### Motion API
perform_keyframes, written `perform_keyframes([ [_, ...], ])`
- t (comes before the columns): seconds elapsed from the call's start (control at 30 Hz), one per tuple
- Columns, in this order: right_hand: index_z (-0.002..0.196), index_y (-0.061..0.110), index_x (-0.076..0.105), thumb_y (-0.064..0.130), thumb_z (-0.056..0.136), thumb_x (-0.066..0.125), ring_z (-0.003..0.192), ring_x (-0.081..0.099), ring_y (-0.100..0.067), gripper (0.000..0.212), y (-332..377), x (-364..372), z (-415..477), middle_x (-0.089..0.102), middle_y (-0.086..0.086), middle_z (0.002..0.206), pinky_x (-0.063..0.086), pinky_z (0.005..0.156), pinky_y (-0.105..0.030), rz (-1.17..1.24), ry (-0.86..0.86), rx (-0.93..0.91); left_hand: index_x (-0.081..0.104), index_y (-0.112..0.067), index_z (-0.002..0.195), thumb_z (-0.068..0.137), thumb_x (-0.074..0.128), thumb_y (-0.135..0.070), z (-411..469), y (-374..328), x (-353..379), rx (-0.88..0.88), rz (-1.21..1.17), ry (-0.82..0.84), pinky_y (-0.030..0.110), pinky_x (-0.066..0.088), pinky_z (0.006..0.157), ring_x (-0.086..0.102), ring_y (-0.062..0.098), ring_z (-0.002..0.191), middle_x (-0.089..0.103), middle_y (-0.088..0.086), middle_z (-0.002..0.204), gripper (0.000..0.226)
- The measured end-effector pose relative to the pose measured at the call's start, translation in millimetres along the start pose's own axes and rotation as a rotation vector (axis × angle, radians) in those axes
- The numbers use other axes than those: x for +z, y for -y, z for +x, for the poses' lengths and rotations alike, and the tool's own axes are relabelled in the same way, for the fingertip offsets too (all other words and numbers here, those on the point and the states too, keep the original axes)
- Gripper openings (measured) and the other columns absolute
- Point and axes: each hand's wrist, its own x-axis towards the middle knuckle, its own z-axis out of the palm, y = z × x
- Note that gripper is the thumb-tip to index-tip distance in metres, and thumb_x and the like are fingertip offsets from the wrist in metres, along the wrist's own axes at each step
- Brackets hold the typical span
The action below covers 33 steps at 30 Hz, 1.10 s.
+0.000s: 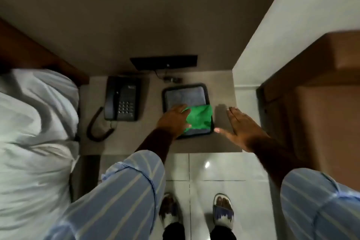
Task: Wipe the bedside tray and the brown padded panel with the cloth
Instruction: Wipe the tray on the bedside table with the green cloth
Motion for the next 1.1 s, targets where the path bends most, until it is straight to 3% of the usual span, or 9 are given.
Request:
perform_keyframes([
  [0.13, 0.168, 0.005, 0.015, 0.100, 0.073, 0.017, 0.165, 0.016, -0.031, 0.134, -21, 75, 27, 0.014, -0.017, 0.178, 0.017, 0.133, -0.040, 0.041, 0.000, -0.017, 0.039, -0.015, 0.154, 0.090, 0.070, -0.042, 30, 16, 70, -0.054, 0.078, 0.020, 0.045, 0.029, 0.123, 0.030, 0.038, 0.150, 0.028, 0.013, 0.166, 0.076],
  [0.2, 0.166, 0.001, 0.018, 0.094, 0.079, 0.022, 0.165, 0.016, -0.035, 0.128, -27, 106, 34, 0.013, -0.021, 0.177, 0.019, 0.132, -0.042, 0.041, -0.037, -0.011, 0.050, -0.016, 0.148, 0.082, 0.076, -0.046, 38, 21, 92, -0.034, 0.152, -0.097, 0.052, 0.040, 0.113, 0.044, 0.042, 0.139, 0.042, 0.015, 0.158, 0.077],
  [0.27, 0.165, -0.002, 0.019, 0.096, 0.083, 0.014, 0.165, 0.013, -0.038, 0.129, -34, 126, 38, 0.009, -0.024, 0.177, 0.018, 0.133, -0.048, 0.007, -0.062, -0.028, 0.063, -0.017, 0.135, 0.075, 0.080, -0.046, 46, 24, 103, -0.012, 0.219, -0.215, 0.052, 0.050, 0.098, 0.059, 0.043, 0.121, 0.059, 0.016, 0.142, 0.069],
  [0.43, 0.167, -0.002, 0.012, 0.099, 0.079, 0.002, 0.166, 0.003, -0.035, 0.134, -45, 142, 42, 0.000, -0.022, 0.178, 0.012, 0.136, -0.051, -0.009, -0.046, -0.053, 0.069, -0.014, 0.115, 0.080, 0.068, -0.013, 60, 16, 96, 0.020, 0.283, -0.318, 0.050, 0.059, 0.076, 0.065, 0.044, 0.097, 0.069, 0.016, 0.117, 0.034],
  [0.57, 0.168, 0.003, 0.008, 0.105, 0.069, -0.003, 0.167, 0.003, -0.031, 0.142, -45, 114, 34, 0.002, -0.018, 0.179, 0.011, 0.136, -0.047, 0.045, -0.056, -0.063, 0.063, -0.010, 0.123, 0.083, 0.063, -0.007, 47, -4, 66, -0.028, 0.249, -0.261, 0.053, 0.056, 0.083, 0.063, 0.044, 0.106, 0.065, 0.018, 0.121, 0.040],
  [0.8, 0.169, 0.009, -0.002, 0.106, 0.064, -0.007, 0.167, -0.006, -0.026, 0.143, -51, 52, -30, -0.006, -0.012, 0.180, 0.004, 0.136, -0.043, 0.081, -0.101, -0.078, 0.059, -0.010, 0.128, 0.094, 0.064, -0.018, -18, -61, 26, -0.153, 0.071, -0.390, 0.051, 0.058, 0.090, 0.061, 0.037, 0.112, 0.062, 0.016, 0.125, 0.036],
  [0.97, 0.169, 0.009, -0.003, 0.099, 0.074, -0.001, 0.166, -0.010, -0.023, 0.131, -72, 40, -90, -0.009, -0.011, 0.180, -0.003, 0.133, -0.039, 0.027, -0.124, -0.067, 0.058, -0.004, 0.131, 0.099, 0.059, -0.018, -71, -119, 20, -0.176, -0.142, -0.453, 0.046, 0.055, 0.097, 0.060, 0.036, 0.113, 0.060, 0.019, 0.128, 0.035],
  [1.1, 0.169, 0.009, -0.003, 0.086, 0.090, 0.021, 0.166, -0.011, -0.022, 0.113, -89, 49, -148, -0.010, -0.010, 0.180, -0.003, 0.135, -0.040, 0.018, -0.153, -0.041, 0.056, -0.003, 0.132, 0.101, 0.056, -0.021, -110, -164, 44, -0.187, -0.255, -0.418, 0.047, 0.054, 0.098, 0.061, 0.037, 0.111, 0.059, 0.020, 0.128, 0.035],
])
